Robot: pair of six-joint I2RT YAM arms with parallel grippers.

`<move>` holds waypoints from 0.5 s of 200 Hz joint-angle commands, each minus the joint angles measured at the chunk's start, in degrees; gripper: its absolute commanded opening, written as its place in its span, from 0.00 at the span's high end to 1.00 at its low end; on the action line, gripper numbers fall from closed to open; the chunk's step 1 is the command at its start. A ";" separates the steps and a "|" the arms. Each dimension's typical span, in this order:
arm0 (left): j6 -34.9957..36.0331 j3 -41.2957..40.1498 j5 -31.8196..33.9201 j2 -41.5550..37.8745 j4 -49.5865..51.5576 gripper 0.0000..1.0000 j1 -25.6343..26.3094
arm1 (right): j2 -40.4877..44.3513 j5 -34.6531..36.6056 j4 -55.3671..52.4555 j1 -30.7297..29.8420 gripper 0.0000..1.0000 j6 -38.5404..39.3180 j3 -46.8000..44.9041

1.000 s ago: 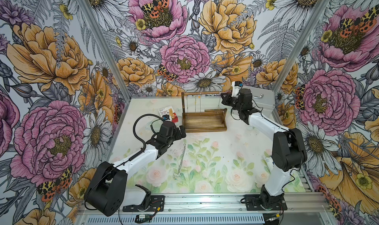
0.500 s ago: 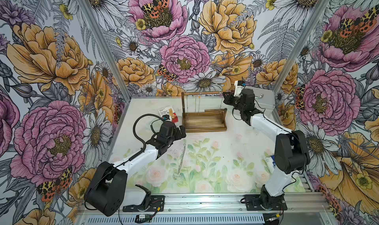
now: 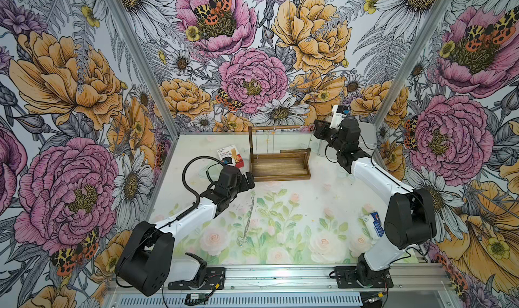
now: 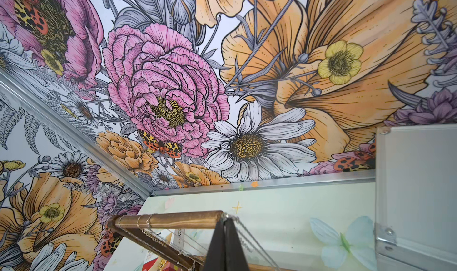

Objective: Take the necklace off the jewelry display stand
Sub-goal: Take off the necklace from the stand.

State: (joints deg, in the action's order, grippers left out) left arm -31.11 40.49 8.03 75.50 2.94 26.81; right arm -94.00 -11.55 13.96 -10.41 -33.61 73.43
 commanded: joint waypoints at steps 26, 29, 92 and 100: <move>0.00 0.72 -0.66 -0.95 -0.86 0.01 -0.51 | 4.81 3.34 -1.93 1.88 1.00 0.12 -0.05; 0.00 0.73 -0.61 -1.00 -0.83 0.01 -0.57 | 5.11 3.43 -2.21 1.97 1.00 0.14 -0.04; -0.18 0.29 -0.02 -2.42 -0.82 0.01 -0.55 | 13.74 2.50 -7.00 2.73 1.00 0.15 -1.08; -0.26 0.20 0.04 -2.68 -0.82 0.01 -0.53 | 15.21 2.19 -8.01 2.73 1.00 0.21 -1.33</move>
State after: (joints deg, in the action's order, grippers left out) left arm -31.11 40.49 8.05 74.67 2.94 26.81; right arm -83.48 -8.80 8.75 -7.84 -33.58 73.12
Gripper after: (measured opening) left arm 0.986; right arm 0.047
